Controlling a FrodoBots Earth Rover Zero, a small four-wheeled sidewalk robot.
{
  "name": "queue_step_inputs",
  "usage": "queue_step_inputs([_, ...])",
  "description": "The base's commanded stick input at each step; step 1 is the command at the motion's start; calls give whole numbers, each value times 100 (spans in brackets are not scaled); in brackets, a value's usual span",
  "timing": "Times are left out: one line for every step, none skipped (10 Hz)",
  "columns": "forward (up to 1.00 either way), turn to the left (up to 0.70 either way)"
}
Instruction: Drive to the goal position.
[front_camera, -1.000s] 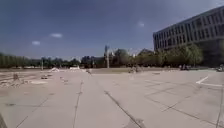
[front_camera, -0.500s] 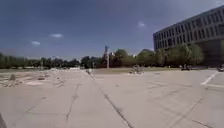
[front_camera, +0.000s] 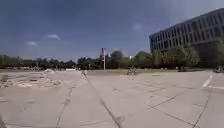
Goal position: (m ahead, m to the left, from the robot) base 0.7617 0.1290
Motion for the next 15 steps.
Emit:
queue_step_inputs([70,-34])
queue_step_inputs([70,-34])
queue_step_inputs([70,-34])
queue_step_inputs([70,-34])
queue_step_inputs([70,-34])
queue_step_inputs([70,-34])
queue_step_inputs([70,-34])
queue_step_inputs([70,-34])
queue_step_inputs([70,-34])
queue_step_inputs([70,-34])
queue_step_inputs([70,-34])
queue_step_inputs([70,-34])
queue_step_inputs([70,-34])
queue_step_inputs([70,-28])
queue_step_inputs([70,-22])
